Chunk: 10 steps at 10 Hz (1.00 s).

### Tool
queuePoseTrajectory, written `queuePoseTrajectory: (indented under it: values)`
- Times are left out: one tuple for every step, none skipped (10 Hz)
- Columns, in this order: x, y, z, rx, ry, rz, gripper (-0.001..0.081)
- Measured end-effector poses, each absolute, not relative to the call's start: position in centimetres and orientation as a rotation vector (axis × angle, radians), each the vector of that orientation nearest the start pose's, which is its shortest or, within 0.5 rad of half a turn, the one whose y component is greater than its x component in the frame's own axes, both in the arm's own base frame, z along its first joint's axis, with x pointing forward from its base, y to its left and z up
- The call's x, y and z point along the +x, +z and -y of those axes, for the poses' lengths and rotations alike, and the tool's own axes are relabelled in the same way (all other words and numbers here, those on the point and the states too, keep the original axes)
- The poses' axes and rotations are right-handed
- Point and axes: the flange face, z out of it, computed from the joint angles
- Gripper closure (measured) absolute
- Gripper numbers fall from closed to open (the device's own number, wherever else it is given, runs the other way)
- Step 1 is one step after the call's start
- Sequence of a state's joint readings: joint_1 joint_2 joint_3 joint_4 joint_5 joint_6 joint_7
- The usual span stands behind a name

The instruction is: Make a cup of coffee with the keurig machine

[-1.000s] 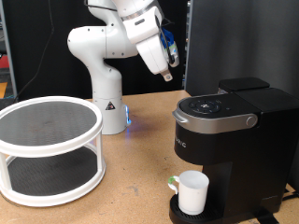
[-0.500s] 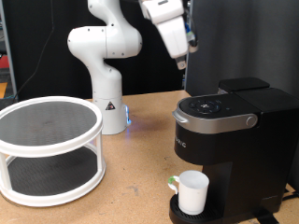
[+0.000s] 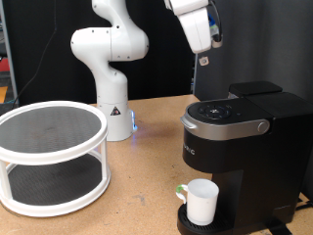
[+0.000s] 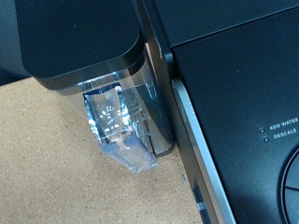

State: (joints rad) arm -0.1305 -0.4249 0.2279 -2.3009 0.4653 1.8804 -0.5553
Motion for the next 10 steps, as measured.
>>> queuePoseTrajectory:
  values:
    - [42.6, 51.3, -8.7, -2.725, -0.145, 0.741, 0.0005]
    - [43.0, 51.7, -9.5, -2.735, -0.177, 0.779, 0.0005]
    - [43.6, 52.4, -10.5, -2.744, -0.208, 0.776, 0.0005]
    - [44.3, 53.1, -11.4, -2.751, -0.226, 0.749, 0.0005]
    - [45.0, 53.8, -12.1, -2.750, -0.240, 0.728, 0.0005]
    - [45.8, 54.6, -12.5, -2.746, -0.253, 0.713, 0.0005]
    - [46.7, 55.1, -12.7, -2.747, -0.263, 0.713, 0.0005]
    - [47.4, 55.5, -12.7, -2.762, -0.264, 0.733, 0.0005]
    - [48.1, 55.7, -12.5, -2.776, -0.261, 0.753, 0.0005]
    - [48.7, 55.8, -12.4, -2.779, -0.254, 0.765, 0.0005]
